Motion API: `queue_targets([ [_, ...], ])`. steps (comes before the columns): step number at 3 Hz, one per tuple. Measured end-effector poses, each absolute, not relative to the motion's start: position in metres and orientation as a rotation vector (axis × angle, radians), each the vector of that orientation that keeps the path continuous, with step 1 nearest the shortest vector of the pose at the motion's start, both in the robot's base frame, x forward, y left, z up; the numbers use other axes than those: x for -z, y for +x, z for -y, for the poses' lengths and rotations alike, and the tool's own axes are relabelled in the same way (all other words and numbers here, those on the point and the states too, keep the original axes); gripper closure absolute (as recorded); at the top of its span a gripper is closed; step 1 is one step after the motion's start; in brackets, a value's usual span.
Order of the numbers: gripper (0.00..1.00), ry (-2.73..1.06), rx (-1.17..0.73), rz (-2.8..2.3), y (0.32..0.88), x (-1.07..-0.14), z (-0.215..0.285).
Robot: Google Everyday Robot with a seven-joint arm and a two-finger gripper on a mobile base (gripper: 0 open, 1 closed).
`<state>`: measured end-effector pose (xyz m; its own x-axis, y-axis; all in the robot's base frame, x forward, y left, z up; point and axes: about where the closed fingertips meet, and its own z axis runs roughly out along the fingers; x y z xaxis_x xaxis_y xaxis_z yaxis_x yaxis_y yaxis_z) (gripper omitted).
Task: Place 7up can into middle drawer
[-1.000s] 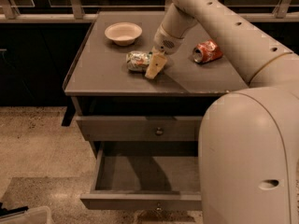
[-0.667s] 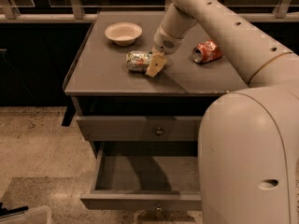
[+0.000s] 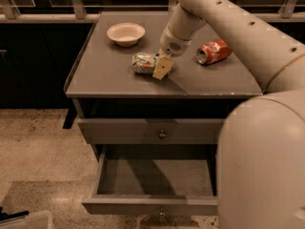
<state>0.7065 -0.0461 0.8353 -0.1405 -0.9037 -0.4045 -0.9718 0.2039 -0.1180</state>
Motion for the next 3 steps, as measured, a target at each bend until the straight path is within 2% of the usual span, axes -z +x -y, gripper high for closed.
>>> queue_targets([
  [1, 1.0, -1.592, -0.101, -2.088, 0.676, -0.882, 0.072],
  [2, 1.0, -1.509, -0.071, -2.13, 0.621, -0.896, 0.088],
  [3, 1.0, -1.423, -0.117, -2.183, 0.564, -0.885, 0.096],
])
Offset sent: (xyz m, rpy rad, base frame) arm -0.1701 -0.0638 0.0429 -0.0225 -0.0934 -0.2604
